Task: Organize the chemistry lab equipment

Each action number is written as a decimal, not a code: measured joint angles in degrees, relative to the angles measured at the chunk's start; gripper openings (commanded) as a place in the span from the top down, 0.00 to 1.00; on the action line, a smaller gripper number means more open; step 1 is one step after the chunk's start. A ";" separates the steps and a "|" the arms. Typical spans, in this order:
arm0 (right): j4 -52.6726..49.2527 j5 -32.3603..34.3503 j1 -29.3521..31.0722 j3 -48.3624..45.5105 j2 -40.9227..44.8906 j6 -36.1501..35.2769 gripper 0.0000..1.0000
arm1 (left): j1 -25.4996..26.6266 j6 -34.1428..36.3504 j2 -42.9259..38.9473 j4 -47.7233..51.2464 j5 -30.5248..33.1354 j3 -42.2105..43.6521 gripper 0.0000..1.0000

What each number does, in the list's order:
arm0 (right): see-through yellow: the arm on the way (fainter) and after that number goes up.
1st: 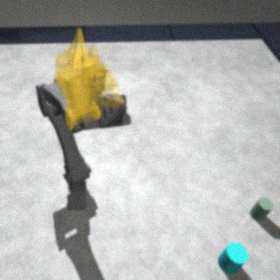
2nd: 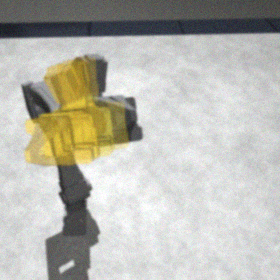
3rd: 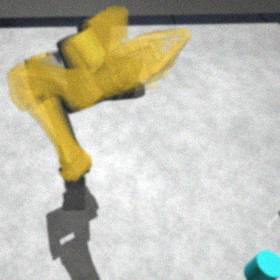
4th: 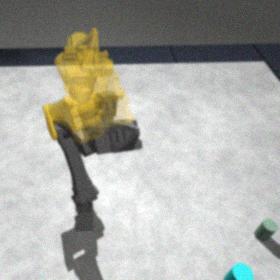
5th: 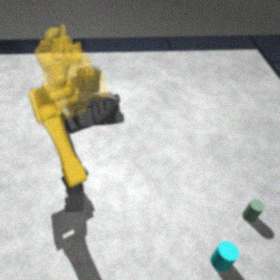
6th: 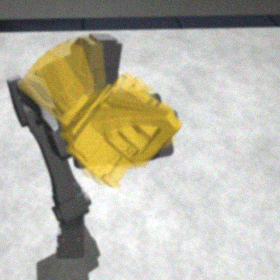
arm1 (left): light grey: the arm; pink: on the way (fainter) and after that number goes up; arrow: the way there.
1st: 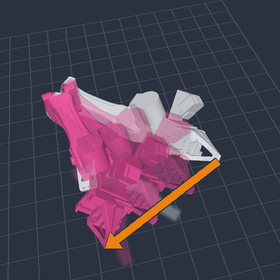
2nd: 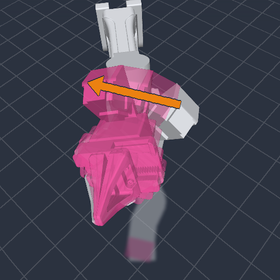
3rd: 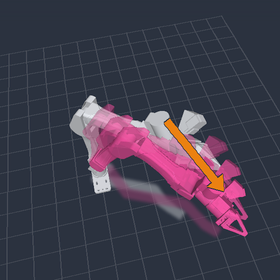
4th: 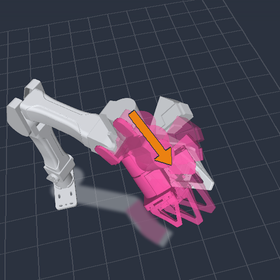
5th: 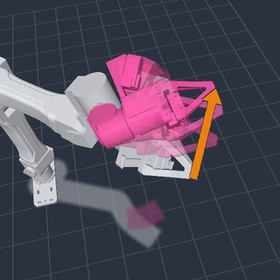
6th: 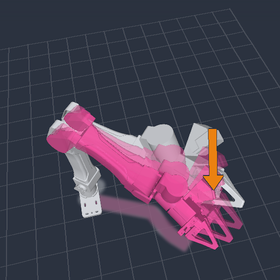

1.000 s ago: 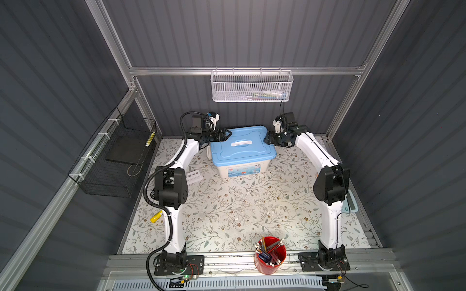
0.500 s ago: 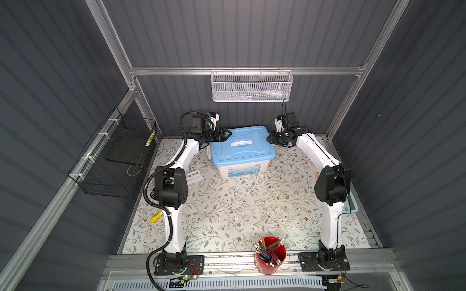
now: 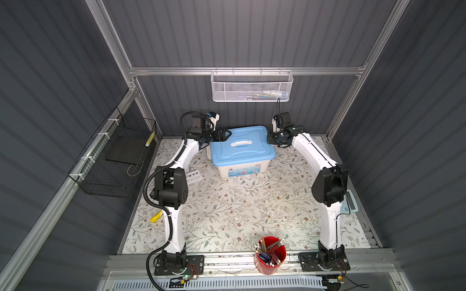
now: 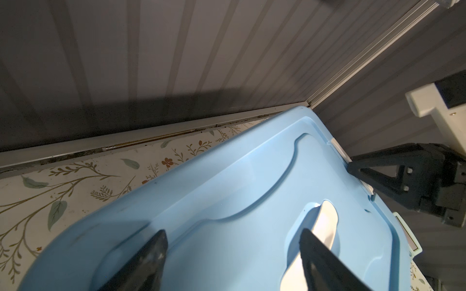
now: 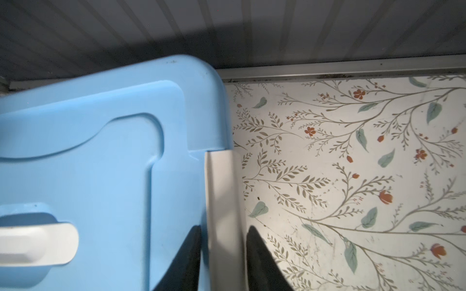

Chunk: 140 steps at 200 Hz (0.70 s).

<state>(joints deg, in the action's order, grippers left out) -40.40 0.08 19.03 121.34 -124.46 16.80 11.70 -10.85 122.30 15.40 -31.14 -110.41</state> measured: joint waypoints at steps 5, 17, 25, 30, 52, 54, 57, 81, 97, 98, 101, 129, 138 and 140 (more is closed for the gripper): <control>-0.33 0.31 0.13 0.20 0.00 0.07 0.59 | -0.02 -0.02 -0.11 0.07 0.00 0.00 0.16; -1.40 0.96 0.24 0.79 0.00 -0.26 0.56 | -0.11 -0.07 -0.61 0.90 0.04 0.02 0.14; -2.64 1.46 0.35 1.51 -0.02 -0.61 0.52 | -0.42 -0.11 -1.11 1.75 0.04 0.02 0.14; -3.23 1.68 0.39 1.90 -0.11 -0.85 0.50 | -0.76 -0.26 -1.64 2.36 0.04 0.02 0.13; -5.70 2.73 0.63 4.37 -0.22 -1.92 0.45 | -2.16 -1.44 -6.10 3.56 0.13 1.33 0.12; -5.88 2.86 0.70 4.61 -0.22 -2.14 0.45 | -2.40 -1.49 -6.69 3.58 0.13 1.53 0.12; -6.01 3.04 0.76 4.94 -0.22 -2.32 0.43 | -2.84 -1.84 -7.65 3.67 0.24 1.86 0.12; -6.16 4.76 1.84 6.05 0.48 -4.42 0.38 | -7.04 -3.89 -15.63 3.91 1.40 4.63 0.12; -5.77 5.51 3.63 5.44 1.62 -5.77 0.36 | -9.73 -4.85 -20.50 4.09 2.71 7.41 0.10; -5.73 5.51 3.72 5.38 1.70 -5.79 0.36 | -9.94 -4.90 -20.85 4.04 2.80 7.74 0.09; -5.60 5.55 4.07 5.11 2.01 -6.01 0.36 | -10.32 -5.11 -21.51 4.09 2.99 8.37 0.09; -4.83 5.03 7.87 3.69 4.00 -7.80 0.35 | -11.15 -7.50 -24.59 4.81 3.61 15.93 0.01; -4.52 4.66 8.85 3.69 4.07 -8.11 0.35 | -11.10 -8.09 -24.30 5.62 3.58 18.32 0.00; -4.44 4.57 9.03 3.67 4.07 -8.22 0.35 | -11.10 -8.28 -24.22 5.88 3.56 18.75 0.00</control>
<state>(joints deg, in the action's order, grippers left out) -44.84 4.64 28.05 125.01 -120.40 8.58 0.60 -19.14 98.08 21.28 -27.57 -91.66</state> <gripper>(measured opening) 0.647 0.992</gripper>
